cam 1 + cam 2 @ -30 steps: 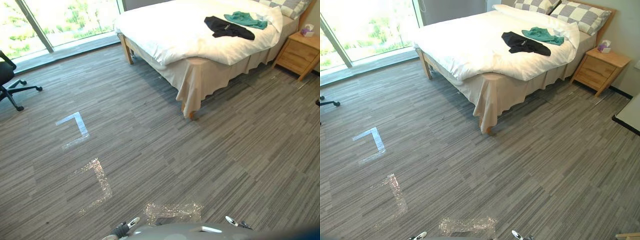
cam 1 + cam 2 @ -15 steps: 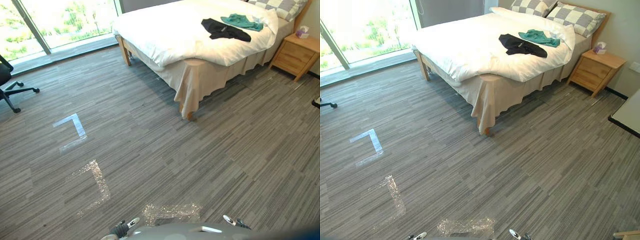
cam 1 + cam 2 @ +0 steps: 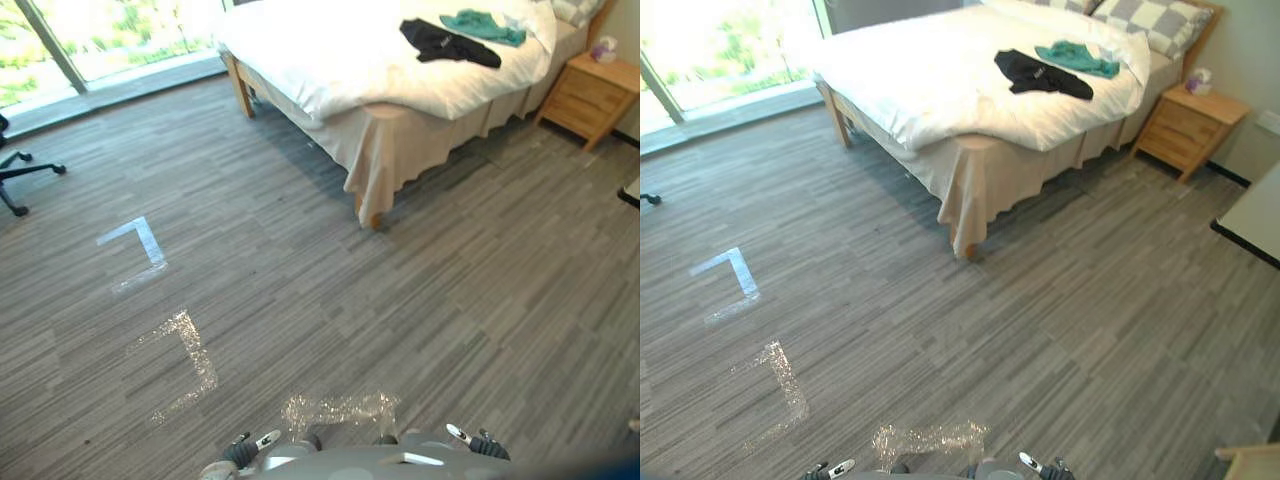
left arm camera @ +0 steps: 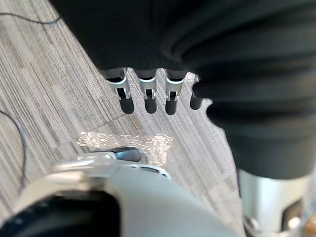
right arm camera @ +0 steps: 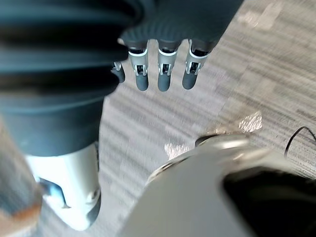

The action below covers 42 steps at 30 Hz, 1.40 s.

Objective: Tidy the bed and pick cloth on bed and put in laundry

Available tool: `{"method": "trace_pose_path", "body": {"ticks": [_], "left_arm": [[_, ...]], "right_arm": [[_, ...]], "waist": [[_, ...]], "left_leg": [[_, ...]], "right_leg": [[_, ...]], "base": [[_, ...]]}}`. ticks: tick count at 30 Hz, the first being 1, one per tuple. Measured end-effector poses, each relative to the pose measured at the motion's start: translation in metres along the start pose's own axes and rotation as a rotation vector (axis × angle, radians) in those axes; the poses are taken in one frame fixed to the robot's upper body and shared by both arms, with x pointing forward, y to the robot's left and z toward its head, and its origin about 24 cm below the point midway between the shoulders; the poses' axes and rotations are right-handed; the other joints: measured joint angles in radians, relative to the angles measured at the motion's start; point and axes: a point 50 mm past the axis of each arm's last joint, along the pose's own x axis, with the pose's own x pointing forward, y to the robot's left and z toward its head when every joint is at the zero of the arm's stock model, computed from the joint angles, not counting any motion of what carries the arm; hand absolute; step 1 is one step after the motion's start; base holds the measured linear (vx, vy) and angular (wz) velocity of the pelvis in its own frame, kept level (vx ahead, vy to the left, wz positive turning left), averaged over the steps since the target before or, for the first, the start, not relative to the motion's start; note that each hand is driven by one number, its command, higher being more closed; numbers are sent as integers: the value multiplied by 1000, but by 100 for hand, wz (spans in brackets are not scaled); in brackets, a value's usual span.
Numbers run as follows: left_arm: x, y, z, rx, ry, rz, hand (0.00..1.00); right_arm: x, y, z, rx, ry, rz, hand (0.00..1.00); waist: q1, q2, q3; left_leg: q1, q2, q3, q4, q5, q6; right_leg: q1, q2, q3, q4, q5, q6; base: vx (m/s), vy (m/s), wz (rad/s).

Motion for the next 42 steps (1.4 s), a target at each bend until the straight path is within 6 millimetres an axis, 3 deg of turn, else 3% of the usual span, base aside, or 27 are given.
{"method": "trace_pose_path", "body": {"ticks": [3,6,7,9,12,13,14,15,16,17,18,19,20,21,23,24,25,26,27,28,29,31,36,39,40,42], "left_arm": [[0,8,3,12,11,19,0],[3,4,6,11,25,11,0],[4,0,10,9,17,1,0],[4,-2,6,-5,20,-1,0],[2,5,4,-76,0,28,0],[2,4,3,-98,-4,33,0],[3,-3,3,-119,-8,27,0],[2,-5,-2,-128,1,33,0],[2,-5,0,-145,-21,38,0],[2,-9,3,-205,-48,32,0],[2,-10,4,-220,-55,29,0],[0,-11,4,-279,-75,36,0],[0,-10,4,-304,-86,44,0],[-1,-10,7,-325,-107,42,0],[-2,-9,15,-345,-146,24,0],[-2,-11,20,-363,-179,7,0],[-2,-11,22,-367,-190,0,0],[-2,-12,25,-371,-204,-9,0],[-2,-12,25,-371,-207,-10,0],[-3,-18,23,-374,-209,-21,0],[-5,-24,15,-395,-196,-29,0],[-3,-11,28,-430,-233,7,0],[-2,-12,31,-482,-228,26,0],[-1,-8,29,-415,-210,34,0],[0,-5,27,-394,-201,36,0],[1,-9,28,-371,-199,21,0]], "right_arm": [[-1,9,-4,39,10,16,0],[0,5,-1,98,-4,2,0],[0,-1,-1,120,-5,-17,0],[-1,-2,-4,125,3,-22,0],[-5,-5,-19,135,26,-35,0],[-7,-7,-24,152,38,-44,0],[-8,-13,-26,148,42,-60,0],[-8,-17,-26,147,43,-69,0],[-8,-19,-24,142,43,-74,0],[-8,-23,-22,107,38,-82,0],[-7,-24,-22,97,36,-83,0],[-7,-28,-19,62,29,-86,0],[-6,-27,-17,42,28,-84,0],[-5,-25,-13,21,23,-75,0],[-3,-22,-7,7,17,-64,0],[0,-17,4,11,-14,-49,0],[1,-14,7,12,-24,-42,0],[1,-8,11,18,-44,-27,0],[1,-7,11,17,-50,-21,0],[0,-10,13,10,-73,-21,0],[-1,-18,18,-4,-106,-31,0],[-1,1,13,-21,-106,22,0],[-1,1,8,-23,-89,13,0],[0,-3,5,-30,-71,-24,0],[0,-3,6,-20,-75,-34,0],[0,-9,4,-1,-66,-56,0]], "waist": [[-4,-27,9],[-29,-6,28],[-33,9,42],[-33,27,57],[-30,-2,47],[-32,1,45],[-47,25,32],[-50,45,19],[-53,52,17],[-51,69,23],[-50,75,25],[-49,81,30],[-46,82,32],[-32,80,33],[-16,72,38],[8,69,40],[14,64,43],[20,53,50],[21,52,50],[23,72,42],[28,118,31],[25,48,30],[51,26,4],[60,1,-10],[52,0,-9],[36,13,-6]], "left_leg": [[0,-8,37,3,-3,-4],[3,10,32,-1,-28,3],[15,30,38,0,-35,-4],[30,67,58,0,-46,-22],[40,97,92,80,-119,-74],[42,122,103,139,-166,-85],[44,170,105,183,-208,-74],[39,183,101,228,-212,-78],[-31,229,96,427,-213,-76],[-157,297,15,739,-140,-75],[-178,307,-4,796,-138,-84],[-249,332,-61,999,-149,-96],[-282,329,-81,1076,-159,-97],[-340,308,-105,1157,-175,-103],[-434,251,-110,1147,-192,-102],[-496,214,-52,1064,-220,-80],[-510,196,-27,1014,-225,-69],[-517,144,28,835,-209,-39],[-514,121,53,722,-173,-25],[-489,89,85,455,-14,-9],[-480,99,91,329,155,144],[-458,29,130,304,120,122],[-397,-54,152,301,14,145],[-333,-98,120,317,-64,149],[-289,-113,89,304,-79,149],[-182,-126,36,225,-79,144]], "right_leg": [[12,0,-26,-76,-23,-35],[-28,-3,-59,-13,-22,-34],[-62,-5,-70,20,-33,-50],[-111,-15,-68,5,-18,-41],[-161,-73,-54,-24,34,-44],[-171,-80,-58,20,47,-56],[-170,-50,-73,58,-10,-65],[-168,-32,-80,61,-37,-75],[-153,-11,-75,63,-61,-98],[-89,23,-71,21,-64,-128],[-71,32,-70,7,-65,-131],[14,64,-60,-55,-67,-137],[60,75,-52,-89,-67,-138],[141,83,-41,-153,-65,-142],[227,84,-22,-226,-63,-140],[286,76,6,-267,-62,-139],[307,66,10,-276,-62,-139],[345,43,11,-284,-64,-135],[359,34,9,-283,-66,-127],[381,36,12,-283,-75,-80],[410,58,17,-282,-106,-29],[421,-11,10,-285,-93,-14],[430,-96,12,-231,25,-1],[299,-171,12,156,85,25],[216,-188,19,356,91,42],[84,-170,0,534,-2,33]], "base": [[-3,-5,-51],[-2,-37,-12],[-13,2,-12],[44,-1,-16],[253,-176,-30],[449,-327,-28],[405,-266,-18],[444,-244,-16],[612,-311,-26],[527,-265,-34],[560,-238,-34],[344,-86,-27],[567,-128,-36],[536,-93,-36],[533,-48,-47],[471,32,-55],[610,91,-65],[430,98,-36],[523,145,-46],[534,193,-56],[528,211,-49],[452,258,-7],[358,229,2],[333,109,26],[321,96,47],[359,85,54]]}}
